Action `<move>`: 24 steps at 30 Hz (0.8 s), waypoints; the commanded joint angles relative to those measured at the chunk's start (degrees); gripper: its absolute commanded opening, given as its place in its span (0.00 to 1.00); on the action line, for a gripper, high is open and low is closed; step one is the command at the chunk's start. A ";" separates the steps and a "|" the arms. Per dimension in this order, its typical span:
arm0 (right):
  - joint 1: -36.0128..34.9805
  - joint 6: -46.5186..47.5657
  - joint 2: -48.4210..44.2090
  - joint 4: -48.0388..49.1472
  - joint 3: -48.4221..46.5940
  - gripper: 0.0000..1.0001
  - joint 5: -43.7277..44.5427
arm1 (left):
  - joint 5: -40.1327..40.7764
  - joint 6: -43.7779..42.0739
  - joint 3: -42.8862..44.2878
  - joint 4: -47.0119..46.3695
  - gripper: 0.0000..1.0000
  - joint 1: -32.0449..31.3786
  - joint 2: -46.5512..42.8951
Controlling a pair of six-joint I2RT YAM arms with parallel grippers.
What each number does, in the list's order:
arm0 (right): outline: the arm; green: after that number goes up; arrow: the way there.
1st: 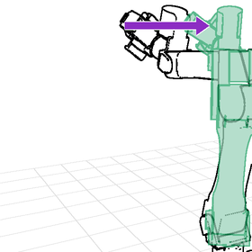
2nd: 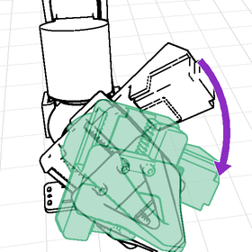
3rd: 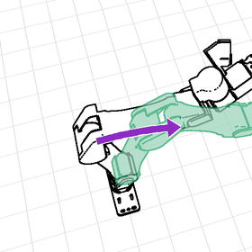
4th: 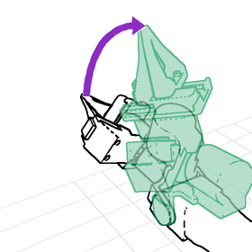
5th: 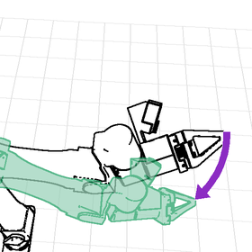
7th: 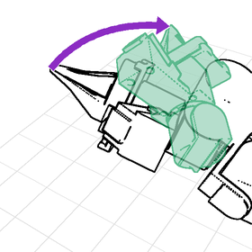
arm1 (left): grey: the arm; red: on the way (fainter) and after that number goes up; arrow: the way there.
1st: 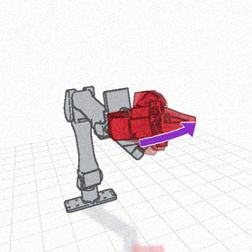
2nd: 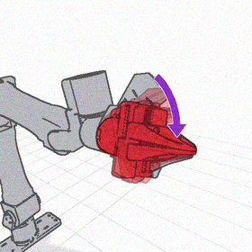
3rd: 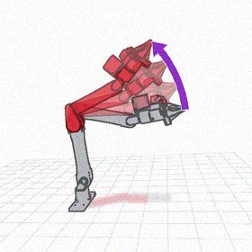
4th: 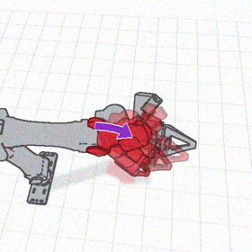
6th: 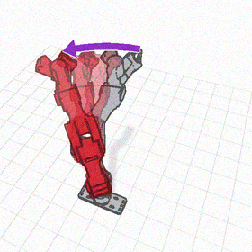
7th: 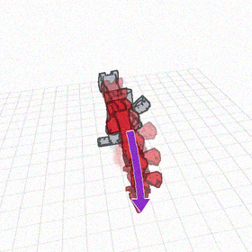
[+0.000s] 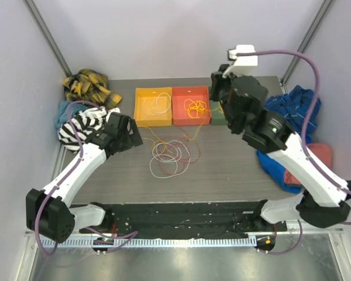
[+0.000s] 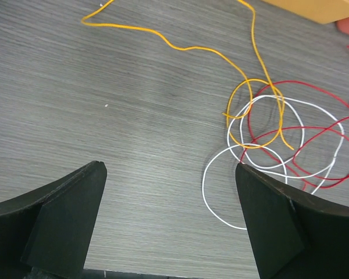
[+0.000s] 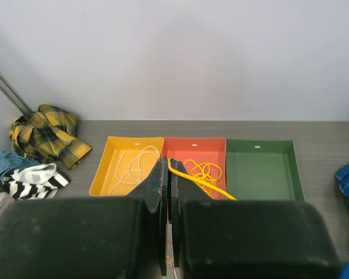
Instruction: Untangle the cables
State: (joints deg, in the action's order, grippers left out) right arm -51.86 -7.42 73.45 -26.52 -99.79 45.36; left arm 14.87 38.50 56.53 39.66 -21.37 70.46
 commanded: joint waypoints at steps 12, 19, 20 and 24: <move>13.79 0.12 25.59 6.92 -28.78 0.01 -10.73 | -3.44 0.17 -1.68 -3.71 1.00 -0.08 -1.99; 16.52 -1.10 31.66 7.89 -34.59 0.01 -13.02 | -7.05 1.14 -3.80 -5.73 1.00 -0.08 -1.37; 17.13 -1.10 32.10 8.41 -35.03 0.01 -13.11 | -7.14 1.14 -3.71 -5.99 1.00 -0.08 -0.94; 18.63 -1.10 34.82 10.70 -36.00 0.01 -13.72 | -7.84 1.05 -3.01 -5.91 1.00 -0.08 -0.15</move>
State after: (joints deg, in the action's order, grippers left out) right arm -34.52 -7.90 107.04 -20.43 -133.16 33.06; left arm 8.75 38.96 52.69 36.29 -21.37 69.82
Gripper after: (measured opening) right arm 0.028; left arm 0.996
